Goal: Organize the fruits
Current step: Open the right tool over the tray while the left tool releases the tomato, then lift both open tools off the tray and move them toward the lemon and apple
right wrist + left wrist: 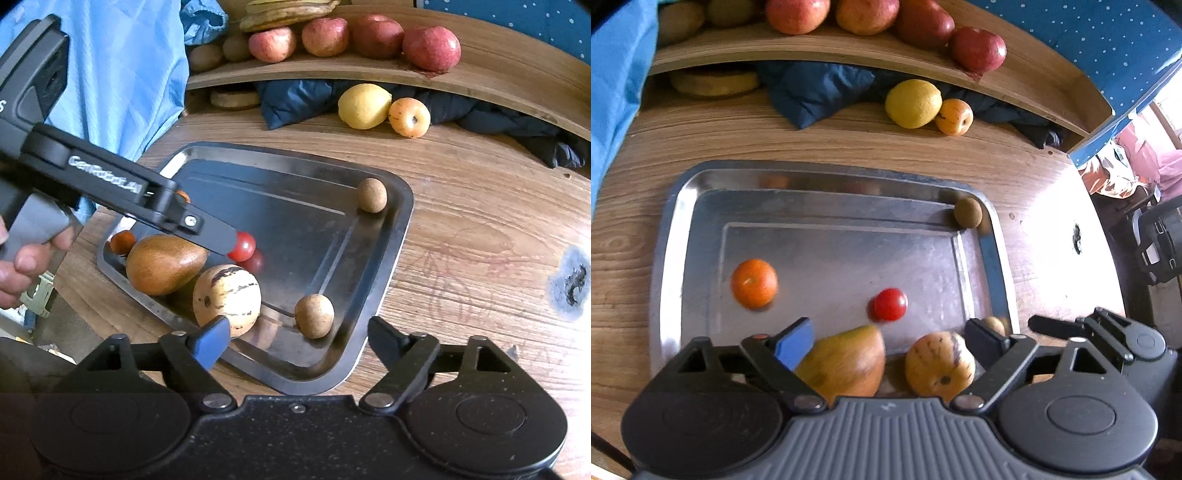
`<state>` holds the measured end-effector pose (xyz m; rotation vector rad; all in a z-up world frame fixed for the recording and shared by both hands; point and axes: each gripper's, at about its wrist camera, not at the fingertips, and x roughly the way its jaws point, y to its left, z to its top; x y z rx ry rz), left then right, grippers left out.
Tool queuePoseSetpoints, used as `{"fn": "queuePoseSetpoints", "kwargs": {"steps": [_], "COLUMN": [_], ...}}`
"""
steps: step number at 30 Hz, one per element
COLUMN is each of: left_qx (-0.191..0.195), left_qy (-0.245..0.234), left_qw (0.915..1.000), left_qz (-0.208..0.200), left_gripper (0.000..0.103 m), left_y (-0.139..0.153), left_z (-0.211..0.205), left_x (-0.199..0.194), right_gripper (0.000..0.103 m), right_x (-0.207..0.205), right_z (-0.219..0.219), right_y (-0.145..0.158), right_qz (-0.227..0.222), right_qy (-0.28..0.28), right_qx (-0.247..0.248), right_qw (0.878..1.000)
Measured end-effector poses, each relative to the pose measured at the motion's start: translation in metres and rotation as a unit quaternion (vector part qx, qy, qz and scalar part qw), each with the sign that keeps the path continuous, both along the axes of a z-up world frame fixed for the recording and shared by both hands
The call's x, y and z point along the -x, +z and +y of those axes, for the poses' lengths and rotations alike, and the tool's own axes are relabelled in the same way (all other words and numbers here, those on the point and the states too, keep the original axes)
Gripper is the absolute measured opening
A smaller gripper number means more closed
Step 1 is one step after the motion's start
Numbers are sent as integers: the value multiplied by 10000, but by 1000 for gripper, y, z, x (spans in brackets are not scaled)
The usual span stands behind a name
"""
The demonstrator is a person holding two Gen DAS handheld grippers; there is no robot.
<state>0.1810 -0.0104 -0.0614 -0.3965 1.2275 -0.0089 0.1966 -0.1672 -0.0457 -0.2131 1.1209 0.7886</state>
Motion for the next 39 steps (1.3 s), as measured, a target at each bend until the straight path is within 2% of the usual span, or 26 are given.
{"fn": "queuePoseSetpoints", "kwargs": {"steps": [11,24,39], "left_qx": [-48,-302,-303], "left_qy": [-180,-615,-883], "left_qw": [9995,9936,9923], "left_qz": [245,902,815], "left_gripper": [98,98,98], "left_y": [9,-1,5], "left_z": [27,40,44], "left_x": [36,53,39], "right_gripper": [97,102,102], "right_x": [1,2,-5], "right_z": [11,23,32], "right_y": [5,5,10], "right_qz": [-33,218,146], "right_qy": [259,530,405], "right_qx": [-52,124,149], "right_qw": [9996,9983,9990]}}
